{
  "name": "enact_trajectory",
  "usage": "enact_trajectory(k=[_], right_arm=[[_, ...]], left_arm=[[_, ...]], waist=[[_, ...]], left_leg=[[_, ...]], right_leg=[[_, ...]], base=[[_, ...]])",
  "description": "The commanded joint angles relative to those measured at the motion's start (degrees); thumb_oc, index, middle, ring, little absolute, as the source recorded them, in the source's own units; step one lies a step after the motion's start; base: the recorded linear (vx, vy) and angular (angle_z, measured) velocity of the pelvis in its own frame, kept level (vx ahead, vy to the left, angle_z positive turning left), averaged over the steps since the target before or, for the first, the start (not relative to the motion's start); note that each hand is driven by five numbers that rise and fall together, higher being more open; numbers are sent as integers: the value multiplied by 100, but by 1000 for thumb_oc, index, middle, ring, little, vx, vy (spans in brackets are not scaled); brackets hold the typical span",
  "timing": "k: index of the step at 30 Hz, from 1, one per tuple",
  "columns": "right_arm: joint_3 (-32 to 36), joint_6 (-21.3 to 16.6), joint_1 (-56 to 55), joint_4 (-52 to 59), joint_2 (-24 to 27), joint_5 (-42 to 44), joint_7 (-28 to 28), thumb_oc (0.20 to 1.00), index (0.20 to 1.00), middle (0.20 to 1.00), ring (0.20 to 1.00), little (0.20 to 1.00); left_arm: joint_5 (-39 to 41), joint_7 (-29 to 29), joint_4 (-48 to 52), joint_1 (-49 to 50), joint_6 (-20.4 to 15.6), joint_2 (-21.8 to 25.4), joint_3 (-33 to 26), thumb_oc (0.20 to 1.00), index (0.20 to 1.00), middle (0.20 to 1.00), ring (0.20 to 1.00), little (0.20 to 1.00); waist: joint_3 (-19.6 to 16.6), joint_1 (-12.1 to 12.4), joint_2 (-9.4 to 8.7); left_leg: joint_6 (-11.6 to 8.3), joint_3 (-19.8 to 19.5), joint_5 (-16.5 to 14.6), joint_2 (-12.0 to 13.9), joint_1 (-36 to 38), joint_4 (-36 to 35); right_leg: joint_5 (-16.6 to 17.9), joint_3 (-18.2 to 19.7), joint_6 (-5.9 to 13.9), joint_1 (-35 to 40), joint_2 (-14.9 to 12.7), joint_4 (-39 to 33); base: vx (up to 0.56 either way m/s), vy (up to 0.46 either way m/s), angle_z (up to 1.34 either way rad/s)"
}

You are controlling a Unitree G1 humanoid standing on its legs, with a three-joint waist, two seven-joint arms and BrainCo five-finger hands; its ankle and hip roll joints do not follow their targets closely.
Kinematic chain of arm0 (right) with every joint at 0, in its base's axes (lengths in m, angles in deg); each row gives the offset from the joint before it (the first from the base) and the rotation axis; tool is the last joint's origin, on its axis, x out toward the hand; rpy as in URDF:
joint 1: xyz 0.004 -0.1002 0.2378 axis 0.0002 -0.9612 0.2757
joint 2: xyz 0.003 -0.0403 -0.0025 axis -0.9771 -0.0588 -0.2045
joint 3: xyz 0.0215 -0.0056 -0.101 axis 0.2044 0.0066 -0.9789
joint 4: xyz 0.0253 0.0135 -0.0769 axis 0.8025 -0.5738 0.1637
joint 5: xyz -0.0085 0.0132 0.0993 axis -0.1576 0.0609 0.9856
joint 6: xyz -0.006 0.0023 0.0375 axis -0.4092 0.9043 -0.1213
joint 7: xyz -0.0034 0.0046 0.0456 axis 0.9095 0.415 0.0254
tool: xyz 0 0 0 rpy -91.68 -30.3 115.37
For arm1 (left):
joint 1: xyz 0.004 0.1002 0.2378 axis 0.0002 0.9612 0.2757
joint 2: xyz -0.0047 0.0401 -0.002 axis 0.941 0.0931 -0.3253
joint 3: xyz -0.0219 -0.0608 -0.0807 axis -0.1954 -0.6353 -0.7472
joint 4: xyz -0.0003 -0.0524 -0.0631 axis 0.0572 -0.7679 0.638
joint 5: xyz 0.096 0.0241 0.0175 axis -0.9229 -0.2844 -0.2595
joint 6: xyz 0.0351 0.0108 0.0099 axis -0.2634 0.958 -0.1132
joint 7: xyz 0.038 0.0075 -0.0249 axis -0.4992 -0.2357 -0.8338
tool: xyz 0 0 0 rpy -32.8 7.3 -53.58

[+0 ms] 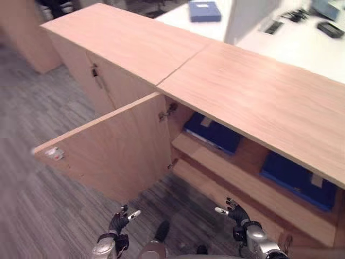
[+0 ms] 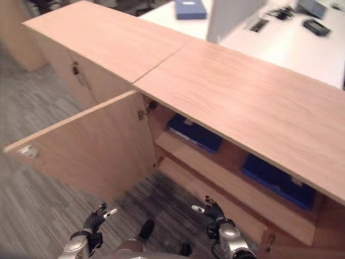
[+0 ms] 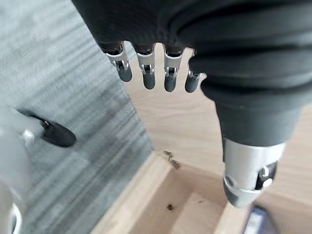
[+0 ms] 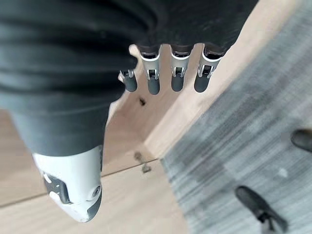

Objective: Put the empty folder in the office cabinet

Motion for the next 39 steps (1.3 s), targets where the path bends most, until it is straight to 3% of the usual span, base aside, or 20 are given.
enact_trajectory(k=[1, 2, 5, 7, 9, 10, 14, 19, 25, 26, 28, 29, 30, 32, 39], right_arm=[[255, -102, 24, 289, 139, -190, 54, 1000, 1000, 1000, 1000, 1000], [252, -103, 27, 287, 138, -190, 55, 1000, 1000, 1000, 1000, 1000], [239, -92, 104, 228, 175, -191, 52, 1000, 1000, 1000, 1000, 1000], [274, -81, 58, 222, 179, -142, 34, 1000, 1000, 1000, 1000, 1000], [319, -78, 12, 214, 160, -101, 27, 1000, 1000, 1000, 1000, 1000], [426, -83, -47, 161, 116, 3, 26, 1000, 1000, 1000, 1000, 1000], [612, -62, -174, 58, 38, 107, 67, 1000, 1000, 1000, 1000, 1000], [728, -36, -153, -12, -81, 114, 115, 1000, 1000, 1000, 1000, 1000], [748, 4, -72, 80, -183, 65, 143, 1000, 1000, 1000, 1000, 1000], [741, 25, 29, 42, -230, 69, 165, 1000, 1000, 1000, 1000, 1000], [719, 41, 96, 27, -255, 70, 168, 1000, 1000, 1000, 1000, 1000], [692, 51, 168, 59, -257, 85, 174, 1000, 1000, 1000, 1000, 1000], [692, 38, 149, 95, -282, 156, 189, 1000, 1000, 1000, 1000, 1000], [660, 27, 80, 16, -279, 116, 170, 1000, 1000, 1000, 1000, 1000], [740, 60, -123, 32, -216, 62, 169, 1000, 1000, 1000, 1000, 1000]], left_arm=[[272, -24, 127, -480, -215, 137, -41, 1000, 1000, 1000, 1000, 1000], [272, -23, 129, -478, -214, 138, -44, 1000, 1000, 1000, 1000, 1000], [334, 77, 350, -416, -174, 126, -54, 1000, 1000, 1000, 1000, 1000], [326, 147, 499, -338, -150, 162, -85, 1000, 1000, 1000, 1000, 1000], [300, 154, 503, -301, -137, 159, -87, 1000, 1000, 1000, 1000, 1000], [308, 179, 523, -271, -125, 141, -95, 1000, 1000, 1000, 1000, 1000], [313, 246, 677, -218, -73, 96, -31, 1000, 1000, 1000, 1000, 1000], [218, 233, 781, -181, -20, 190, -19, 1000, 1000, 1000, 1000, 1000], [208, 208, 889, -173, 4, 259, -83, 1000, 1000, 1000, 1000, 1000], [219, 161, 877, -219, -17, 264, -116, 1000, 1000, 1000, 1000, 1000], [204, 136, 844, -279, -29, 276, -101, 1000, 1000, 1000, 1000, 1000], [204, 100, 836, -375, -61, 312, -35, 1000, 1000, 1000, 1000, 1000], [210, 76, 870, -435, -84, 325, -11, 1000, 1000, 1000, 1000, 1000], [178, 29, 868, -423, -109, 290, -55, 1000, 1000, 1000, 1000, 1000], [130, 35, 1068, -316, -70, 225, -78, 1000, 1000, 1000, 1000, 1000]], waist=[[192, 39, -224], [200, 53, -229], [244, -115, -337], [149, -201, -371], [135, -242, -357], [36, -330, -342], [-122, -489, -211], [-137, -398, -261], [-90, -270, -283], [6, -267, -248], [54, -267, -239], [112, -344, -201], [84, -331, -207], [-67, -288, -247], [-157, -311, -256]], left_leg=[[-257, 1056, -266, 62, -2, 192], [-255, 1075, -275, 61, 11, 194], [-31, 2766, -663, 444, 138, 775], [24, 3087, -1002, 522, 420, 1259], [21, 3103, -1087, 535, 550, 1449], [33, 3203, -1126, 533, 749, 1552], [47, 3628, -1246, 516, 1130, 1085], [110, 3409, -1360, 345, 1123, 972], [347, 3199, -1493, 64, 1158, 666], [412, 3194, -1483, 15, 1184, 561], [450, 3186, -1431, -23, 1143, 520], [507, 3067, -1358, -73, 1055, 522], [522, 2990, -1337, -106, 969, 520], [507, 2915, -1306, -157, 1043, 395], [473, 2855, -1292, -154, 1239, 268]], right_leg=[[-325, -152, 709, 37, -769, 424], [-330, -135, 711, 43, -774, 426], [-197, -389, 726, -73, -978, 523], [-181, -563, 636, -212, -1034, 614], [-194, -654, 596, -193, -1029, 643], [-182, -885, 550, -267, -1062, 716], [-142, -1386, 568, -340, -1147, 884], [19, -1476, 662, -257, -1327, 920], [174, -1476, 841, -498, -1619, 1256], [406, -1447, 985, -772, -1762, 1567], [485, -1328, 1072, -893, -1810, 1712], [455, -690, 1182, -1072, -1625, 1908], [166, -403, 1105, -869, -1470, 1657], [70, -465, 972, -578, -1422, 1264], [91, -598, 950, -260, -1376, 946]], base=[[-74, 2, 33], [-93, 37, 49], [-143, 18, 46], [-131, -21, 35], [-75, -1, 80], [-106, 63, 107], [-27, 111, 143], [22, 138, 33], [-42, 164, 24], [-120, 124, -1], [-113, 109, 3], [-75, 71, 28], [-27, 46, 40], [103, -57, 40], [41, -37, 9]])
